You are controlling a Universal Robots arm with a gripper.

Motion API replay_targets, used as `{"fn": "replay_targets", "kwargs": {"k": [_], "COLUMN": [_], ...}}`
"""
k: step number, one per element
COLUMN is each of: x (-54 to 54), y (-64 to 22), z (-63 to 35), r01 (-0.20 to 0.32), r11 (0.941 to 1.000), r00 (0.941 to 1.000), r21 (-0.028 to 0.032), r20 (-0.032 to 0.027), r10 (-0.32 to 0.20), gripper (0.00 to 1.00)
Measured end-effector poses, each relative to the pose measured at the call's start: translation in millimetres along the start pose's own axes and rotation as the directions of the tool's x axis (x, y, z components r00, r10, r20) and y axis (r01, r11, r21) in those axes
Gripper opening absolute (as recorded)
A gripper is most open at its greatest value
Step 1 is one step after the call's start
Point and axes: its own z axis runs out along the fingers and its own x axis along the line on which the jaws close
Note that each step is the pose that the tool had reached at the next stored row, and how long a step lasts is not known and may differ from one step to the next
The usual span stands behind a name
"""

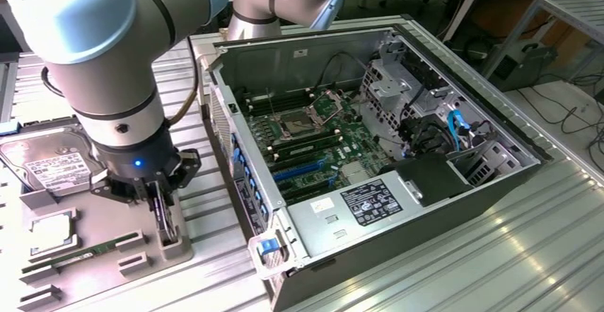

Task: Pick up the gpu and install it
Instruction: 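Pick up the gpu and move the gpu toward the slot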

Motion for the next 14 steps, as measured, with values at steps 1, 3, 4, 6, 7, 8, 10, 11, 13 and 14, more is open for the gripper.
{"fn": "replay_targets", "kwargs": {"k": [1, 3, 4, 6, 7, 8, 10, 11, 13, 14], "x": [0.0, 0.0, -0.1, -0.1, -0.1, -0.2, -0.3, -0.4, -0.6, -0.6], "y": [0.0, 0.0, 0.0, 0.1, 0.1, 0.2, 0.3, 0.3, 0.5, 0.5], "z": [-1.0, -1.8, -2.2, -4.1, -5.4, -7.4, -14.3, -18.5, -26.1, -29.0], "r01": [0.000, 0.000, 0.000, 0.000, 0.000, 0.000, 0.000, 0.000, 0.000, 0.000], "r11": [1.0000, 1.0000, 1.0000, 1.0000, 1.0000, 1.0000, 1.0000, 1.0000, 1.0000, 1.0000], "r00": [1.0000, 1.0000, 1.0000, 1.0000, 1.0000, 1.0000, 0.9999, 0.9999, 0.9999, 0.9999], "r21": [0.0001, -0.0001, -0.0001, -0.0001, -0.0001, -0.0002, -0.0001, -0.0001, -0.0001, -0.0001], "r20": [0.0013, 0.0055, 0.0066, 0.0082, 0.0088, 0.0092, 0.0100, 0.0110, 0.0127, 0.0133], "r10": [0.000, 0.000, 0.000, 0.000, 0.000, 0.000, 0.000, 0.000, 0.000, 0.000], "gripper": [0.28, 0.28, 0.28, 0.28, 0.28, 0.28, 0.28, 0.28, 0.28, 0.28]}}
